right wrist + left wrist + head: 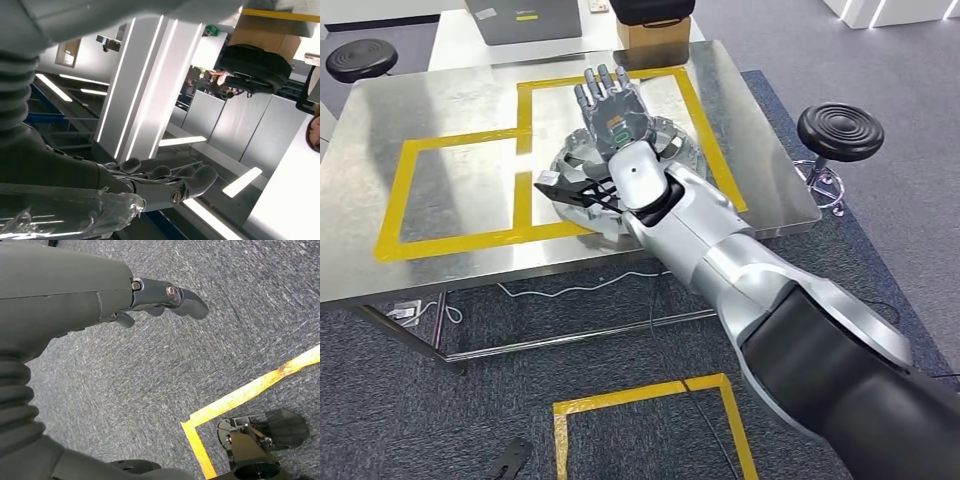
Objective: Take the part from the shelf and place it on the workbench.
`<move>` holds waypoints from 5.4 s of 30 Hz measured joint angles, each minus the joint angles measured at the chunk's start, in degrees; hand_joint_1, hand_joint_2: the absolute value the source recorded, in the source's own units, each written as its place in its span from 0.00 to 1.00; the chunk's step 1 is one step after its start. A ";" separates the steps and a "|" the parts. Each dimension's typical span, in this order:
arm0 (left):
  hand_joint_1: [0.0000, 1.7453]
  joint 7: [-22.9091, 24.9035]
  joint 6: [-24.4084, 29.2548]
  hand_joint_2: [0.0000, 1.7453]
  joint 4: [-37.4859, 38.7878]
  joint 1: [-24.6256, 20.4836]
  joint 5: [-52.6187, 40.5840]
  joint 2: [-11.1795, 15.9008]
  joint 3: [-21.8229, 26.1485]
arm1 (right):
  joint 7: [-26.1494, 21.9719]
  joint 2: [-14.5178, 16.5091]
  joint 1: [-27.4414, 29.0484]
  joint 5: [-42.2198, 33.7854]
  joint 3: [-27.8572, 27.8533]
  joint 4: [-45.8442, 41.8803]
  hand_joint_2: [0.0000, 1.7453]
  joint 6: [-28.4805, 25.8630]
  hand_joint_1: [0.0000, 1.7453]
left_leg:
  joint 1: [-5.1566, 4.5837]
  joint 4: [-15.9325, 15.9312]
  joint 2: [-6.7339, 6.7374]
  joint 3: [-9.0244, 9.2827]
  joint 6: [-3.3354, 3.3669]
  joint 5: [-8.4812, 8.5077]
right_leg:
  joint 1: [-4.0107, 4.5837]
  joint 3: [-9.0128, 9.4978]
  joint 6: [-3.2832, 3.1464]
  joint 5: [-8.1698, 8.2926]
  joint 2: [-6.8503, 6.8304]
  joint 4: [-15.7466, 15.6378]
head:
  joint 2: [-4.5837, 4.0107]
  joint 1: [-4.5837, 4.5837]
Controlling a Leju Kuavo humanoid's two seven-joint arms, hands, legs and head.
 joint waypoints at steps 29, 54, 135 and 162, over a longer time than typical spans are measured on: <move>0.00 1.33 0.23 0.00 0.00 -0.27 0.95 -0.11 0.05 | -1.06 0.85 0.02 -0.27 -1.16 -0.15 0.00 -1.88 0.00 | -0.12 0.27 0.00 -0.03 0.34 -0.24 | -0.14 0.11 0.25 -0.02 0.02 -0.11 | 0.00 -0.01; 0.00 1.31 -0.11 0.00 0.00 -0.20 2.16 -0.03 0.33 | -1.34 1.41 0.60 0.42 -2.14 -0.15 0.00 -0.85 0.00 | 0.77 9.45 4.71 -3.96 -2.09 -6.70 | -0.04 1.60 -1.68 -0.78 -3.26 0.50 | 0.00 0.21; 0.00 -6.36 3.83 0.00 -0.02 5.06 4.67 1.07 5.70 | -4.04 -13.21 69.53 -63.92 -66.23 5.12 0.00 -4.67 0.00 | 1.34 -0.65 1.84 4.34 0.14 -2.31 | -1.31 3.18 3.97 -5.81 -2.26 4.90 | 0.00 1.10; 0.00 -7.23 6.95 0.00 -0.08 4.59 3.21 0.58 4.17 | -3.80 -12.22 69.68 -61.35 -66.40 5.72 0.00 -4.90 0.00 | -0.38 1.59 3.91 4.75 2.30 -4.88 | 0.13 -1.45 1.68 -12.31 -4.17 16.38 | 0.00 0.74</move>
